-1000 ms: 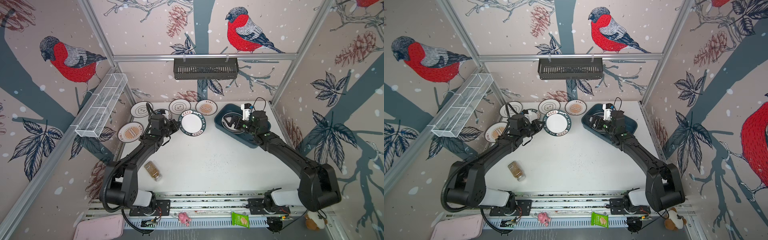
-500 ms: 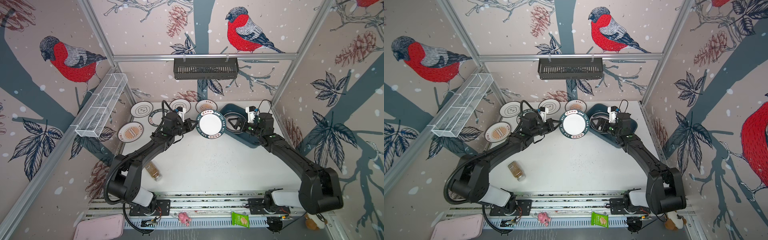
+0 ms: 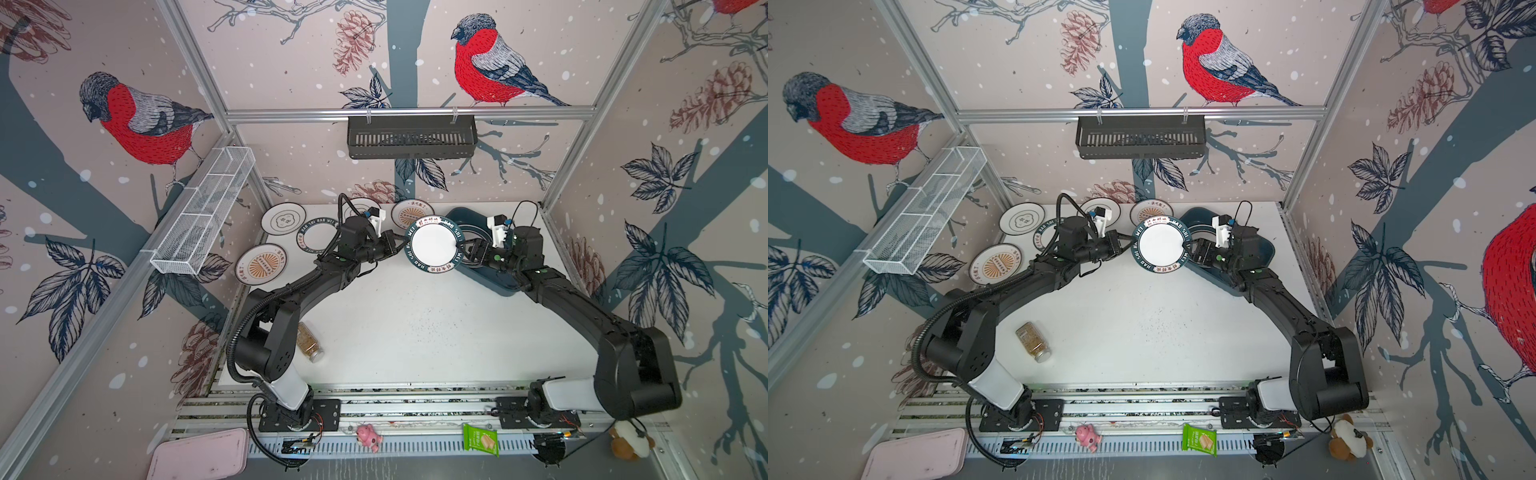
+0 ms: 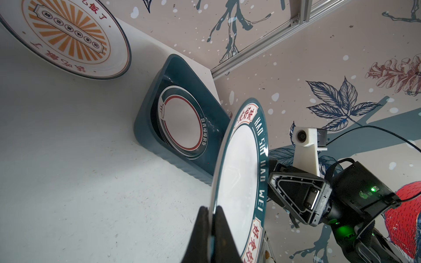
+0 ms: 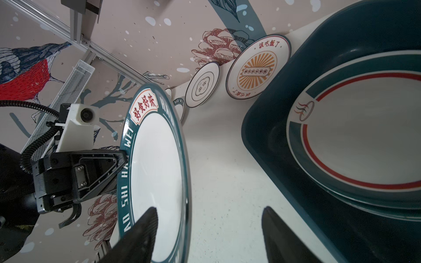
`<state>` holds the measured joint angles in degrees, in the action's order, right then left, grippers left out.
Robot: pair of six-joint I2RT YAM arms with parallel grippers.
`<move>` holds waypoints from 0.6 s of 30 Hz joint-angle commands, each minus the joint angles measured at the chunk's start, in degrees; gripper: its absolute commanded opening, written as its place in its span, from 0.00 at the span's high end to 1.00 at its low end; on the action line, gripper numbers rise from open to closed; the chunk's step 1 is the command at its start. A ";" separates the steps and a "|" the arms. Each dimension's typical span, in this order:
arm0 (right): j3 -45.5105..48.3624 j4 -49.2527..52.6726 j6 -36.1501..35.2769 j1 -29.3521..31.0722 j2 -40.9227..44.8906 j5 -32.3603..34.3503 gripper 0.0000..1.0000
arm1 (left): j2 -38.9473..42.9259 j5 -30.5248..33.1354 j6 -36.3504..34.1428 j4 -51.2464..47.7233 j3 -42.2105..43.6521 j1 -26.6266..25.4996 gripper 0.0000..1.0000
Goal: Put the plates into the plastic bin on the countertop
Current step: 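Grasp the green-rimmed plate rim with the right gripper and open the left gripper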
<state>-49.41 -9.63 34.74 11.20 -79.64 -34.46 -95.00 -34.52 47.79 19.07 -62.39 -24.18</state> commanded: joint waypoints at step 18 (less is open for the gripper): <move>-2.20 -3.81 4.80 -0.89 -4.29 -2.02 0.97 | -1.73 -0.25 -1.42 2.34 -3.71 -0.07 0.62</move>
<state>-51.31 -13.93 39.48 10.81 -83.61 -38.72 -96.99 -34.26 46.50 17.37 -65.34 -24.23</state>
